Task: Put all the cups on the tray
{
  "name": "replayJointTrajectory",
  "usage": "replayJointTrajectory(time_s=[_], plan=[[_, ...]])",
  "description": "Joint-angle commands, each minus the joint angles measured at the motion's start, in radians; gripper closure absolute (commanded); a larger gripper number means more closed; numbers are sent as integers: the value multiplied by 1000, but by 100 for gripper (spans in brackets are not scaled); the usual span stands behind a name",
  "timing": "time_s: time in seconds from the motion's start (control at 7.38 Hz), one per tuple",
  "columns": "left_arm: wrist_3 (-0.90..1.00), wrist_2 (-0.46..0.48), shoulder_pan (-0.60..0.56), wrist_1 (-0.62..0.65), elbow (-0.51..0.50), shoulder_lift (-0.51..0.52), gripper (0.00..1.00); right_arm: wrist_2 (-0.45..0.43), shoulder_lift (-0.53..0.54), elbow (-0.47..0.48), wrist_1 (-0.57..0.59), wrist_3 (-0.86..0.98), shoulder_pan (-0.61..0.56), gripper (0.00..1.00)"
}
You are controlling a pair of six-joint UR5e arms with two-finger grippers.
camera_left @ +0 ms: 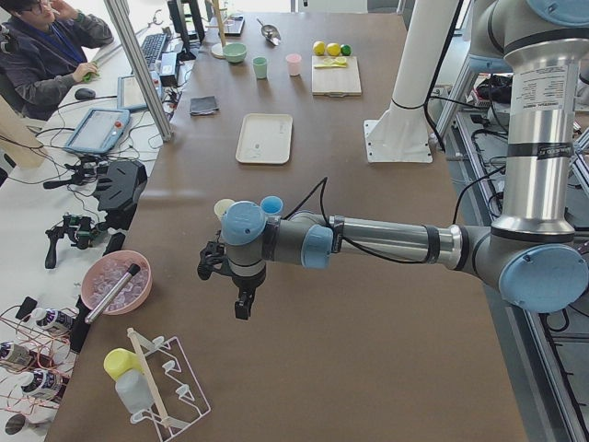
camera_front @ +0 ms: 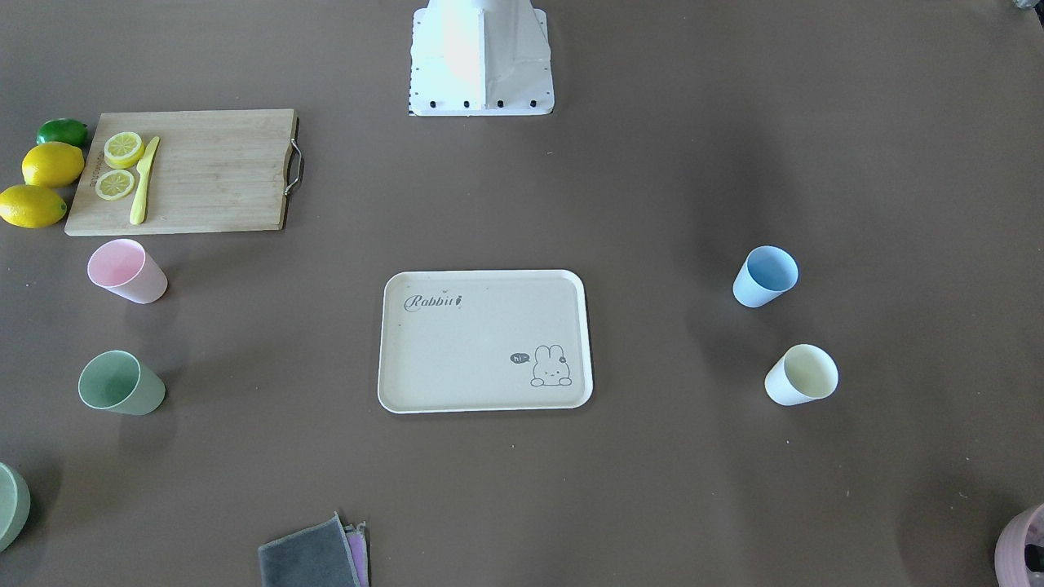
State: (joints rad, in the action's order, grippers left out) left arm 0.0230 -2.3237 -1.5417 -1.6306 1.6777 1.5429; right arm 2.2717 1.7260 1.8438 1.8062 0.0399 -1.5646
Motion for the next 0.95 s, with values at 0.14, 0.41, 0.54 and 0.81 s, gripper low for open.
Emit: replayJointTrajectory(time_s=[0.14, 0.41, 0.54, 0.81], plan=[[2, 6, 0, 0, 46, -12, 1, 0, -6, 0, -1, -2, 0, 0], [0, 9, 2, -11, 65, -10, 1, -3, -16, 0, -25, 1, 0, 0], [-5, 9, 3, -40, 68, -3, 1, -6, -13, 0, -80, 1, 0, 0], [-9, 7, 3, -139, 70, 5, 1, -6, -16, 6, -202, -3, 0, 0]])
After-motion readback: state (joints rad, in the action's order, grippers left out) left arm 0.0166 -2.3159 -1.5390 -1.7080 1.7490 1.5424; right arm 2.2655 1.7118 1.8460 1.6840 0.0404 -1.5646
